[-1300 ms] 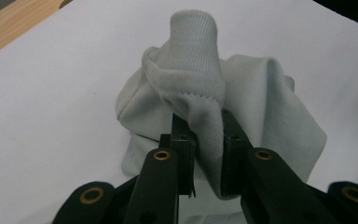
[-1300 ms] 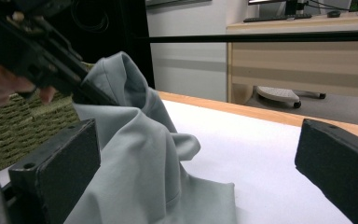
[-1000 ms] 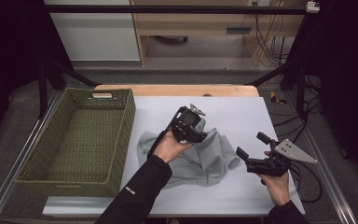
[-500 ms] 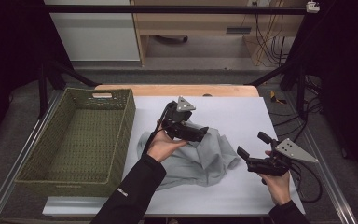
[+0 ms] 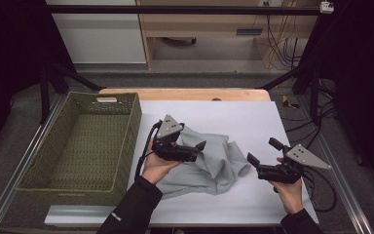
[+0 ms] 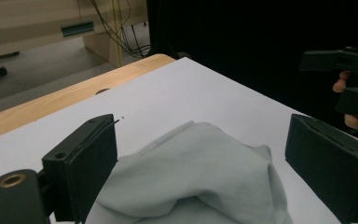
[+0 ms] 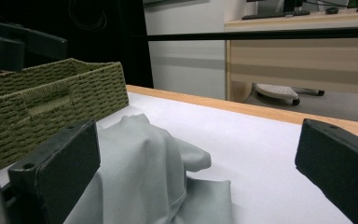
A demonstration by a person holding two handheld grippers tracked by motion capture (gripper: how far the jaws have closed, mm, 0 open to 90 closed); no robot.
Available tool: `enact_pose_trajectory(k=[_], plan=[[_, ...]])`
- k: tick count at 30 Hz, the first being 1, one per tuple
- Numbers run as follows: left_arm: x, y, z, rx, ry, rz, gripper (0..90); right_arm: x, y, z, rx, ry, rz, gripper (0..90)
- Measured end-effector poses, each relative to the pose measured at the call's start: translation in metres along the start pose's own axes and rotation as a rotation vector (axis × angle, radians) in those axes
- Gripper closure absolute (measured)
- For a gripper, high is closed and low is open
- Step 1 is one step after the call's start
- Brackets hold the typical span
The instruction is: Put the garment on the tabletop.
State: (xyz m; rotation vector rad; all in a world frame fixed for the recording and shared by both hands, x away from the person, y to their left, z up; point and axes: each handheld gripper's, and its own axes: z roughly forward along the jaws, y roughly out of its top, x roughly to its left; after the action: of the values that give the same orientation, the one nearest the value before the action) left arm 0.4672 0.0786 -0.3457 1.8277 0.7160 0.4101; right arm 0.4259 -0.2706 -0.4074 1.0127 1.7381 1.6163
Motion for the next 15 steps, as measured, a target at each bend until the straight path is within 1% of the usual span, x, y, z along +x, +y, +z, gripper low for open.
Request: enact_pose_trajectory(k=[1,2,3,4,6,8,9,10,11,12,13,15], plan=[[0.0,-0.004,-0.002,-0.011,0.002,0.001,7.6,-0.001,0.0,0.0,-0.002,0.002,-0.009,0.4],[0.0,-0.008,-0.004,-0.019,0.002,0.001,7.6,-0.001,0.0,0.0,-0.002,0.002,-0.009,0.4],[0.0,-0.015,-0.008,-0.037,-0.001,-0.004,6.9,-0.001,0.0,0.0,-0.007,0.003,-0.004,0.4],[0.0,-0.015,-0.008,-0.037,-0.001,-0.004,6.3,-0.001,0.0,0.0,-0.006,0.003,-0.006,0.4],[0.001,-0.022,-0.013,-0.056,0.002,-0.008,6.5,-0.001,0.0,0.0,-0.008,0.001,-0.007,0.4],[0.003,-0.031,-0.022,-0.092,0.003,-0.025,6.9,-0.001,0.0,-0.001,-0.004,-0.002,-0.004,0.4],[0.003,-0.031,-0.022,-0.092,0.003,-0.025,6.9,-0.001,-0.001,-0.001,-0.001,-0.003,-0.009,0.4],[0.004,-0.036,-0.028,-0.109,0.011,-0.024,6.9,-0.001,-0.001,-0.001,0.001,-0.001,-0.01,0.3],[0.004,-0.036,-0.028,-0.109,0.011,-0.024,6.9,-0.001,-0.001,-0.001,0.001,-0.001,-0.01,0.3],[0.005,-0.042,-0.033,-0.119,0.021,-0.023,6.9,0.0,-0.001,-0.001,-0.003,-0.005,-0.005,0.4],[0.005,-0.042,-0.033,-0.119,0.021,-0.023,6.7,-0.001,-0.001,-0.001,-0.001,-0.005,-0.006,0.4],[0.008,-0.049,-0.04,-0.142,0.02,-0.033,6.7,0.0,-0.001,-0.001,-0.004,0.003,-0.006,0.4]])
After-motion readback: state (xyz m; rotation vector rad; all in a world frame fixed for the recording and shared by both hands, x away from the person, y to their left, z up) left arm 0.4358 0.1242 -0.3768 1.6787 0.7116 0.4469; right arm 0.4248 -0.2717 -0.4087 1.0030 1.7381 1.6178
